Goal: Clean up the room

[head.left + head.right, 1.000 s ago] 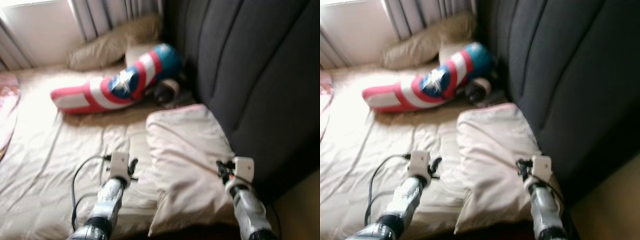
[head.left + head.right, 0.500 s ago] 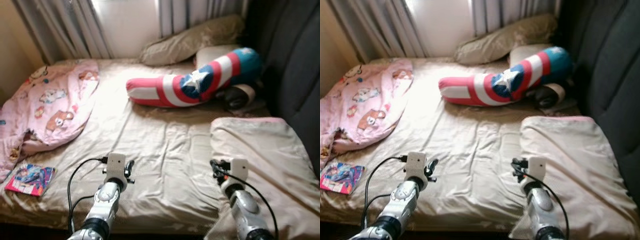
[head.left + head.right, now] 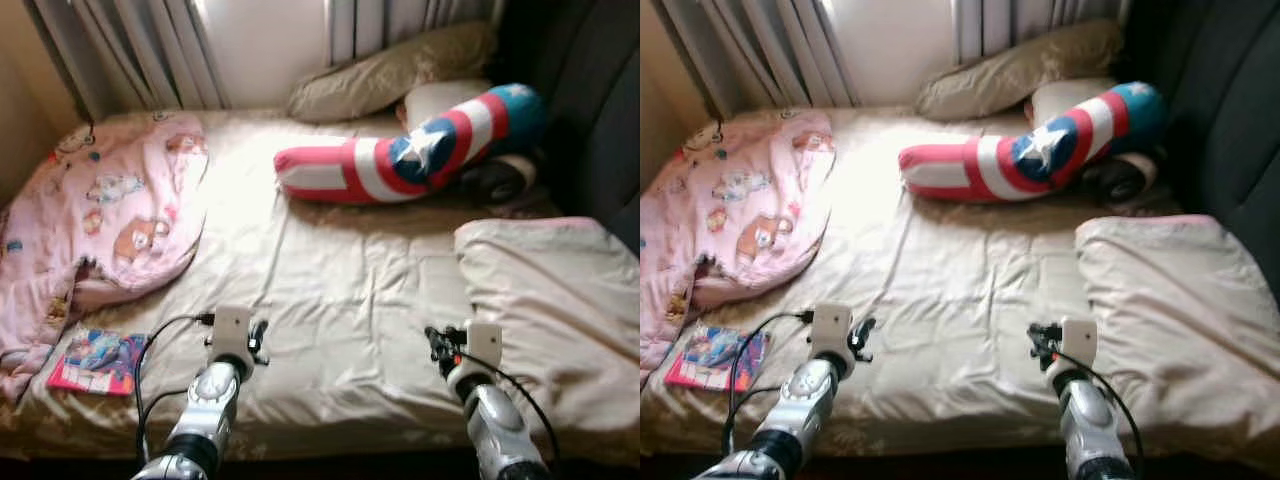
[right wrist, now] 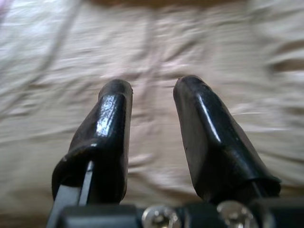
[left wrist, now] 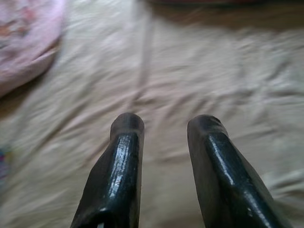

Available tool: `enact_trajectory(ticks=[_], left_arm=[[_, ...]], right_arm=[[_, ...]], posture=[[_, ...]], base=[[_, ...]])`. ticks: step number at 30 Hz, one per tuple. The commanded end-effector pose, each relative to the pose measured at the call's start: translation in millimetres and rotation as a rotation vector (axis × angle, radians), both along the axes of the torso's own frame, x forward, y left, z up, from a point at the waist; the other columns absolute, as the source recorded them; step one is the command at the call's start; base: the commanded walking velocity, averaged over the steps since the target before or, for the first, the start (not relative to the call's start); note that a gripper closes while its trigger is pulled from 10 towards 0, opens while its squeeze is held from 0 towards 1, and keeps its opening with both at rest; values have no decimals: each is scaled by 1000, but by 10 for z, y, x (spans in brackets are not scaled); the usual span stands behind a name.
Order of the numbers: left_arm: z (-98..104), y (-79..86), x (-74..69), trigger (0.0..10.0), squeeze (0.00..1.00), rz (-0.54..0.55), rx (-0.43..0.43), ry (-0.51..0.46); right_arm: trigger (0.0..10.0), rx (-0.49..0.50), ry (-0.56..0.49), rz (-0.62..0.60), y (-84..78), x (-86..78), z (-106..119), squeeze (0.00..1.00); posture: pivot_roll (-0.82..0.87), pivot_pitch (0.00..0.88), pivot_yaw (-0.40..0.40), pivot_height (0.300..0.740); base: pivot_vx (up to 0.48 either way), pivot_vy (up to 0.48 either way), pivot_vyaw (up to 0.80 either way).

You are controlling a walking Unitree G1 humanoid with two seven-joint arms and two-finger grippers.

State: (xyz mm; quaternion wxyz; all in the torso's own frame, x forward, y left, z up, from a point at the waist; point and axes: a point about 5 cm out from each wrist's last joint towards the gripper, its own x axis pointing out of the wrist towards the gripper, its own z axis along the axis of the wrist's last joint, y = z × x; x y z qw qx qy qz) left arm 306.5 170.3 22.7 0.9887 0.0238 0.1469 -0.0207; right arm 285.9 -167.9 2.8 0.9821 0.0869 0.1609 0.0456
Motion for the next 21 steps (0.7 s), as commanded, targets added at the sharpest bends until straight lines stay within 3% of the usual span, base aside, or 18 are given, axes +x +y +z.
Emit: enact_trajectory(ticks=[1,9,18,21], left_arm=[[12,23,15,10000,0,23,-14,3],[-26,84,-12,10000,0,28,-11,28],[-443,234,-393,10000,0,44,-12,251],[-587,269,-554,10000,0,51,-14,337]], right_arm=[[10000,-9,3,19,25,0,-2,0],[10000,-30,30,20,-19,-32,-44,0],[10000,-113,203,-37,-222,-368,-357,0],[10000,-120,312,-69,-300,-601,-534,0]], posture=[[41,98,49,740],[38,94,44,740],[34,80,42,740],[37,72,44,740]], base=[[0,480,0],[0,480,0],[0,480,0],[0,480,0]])
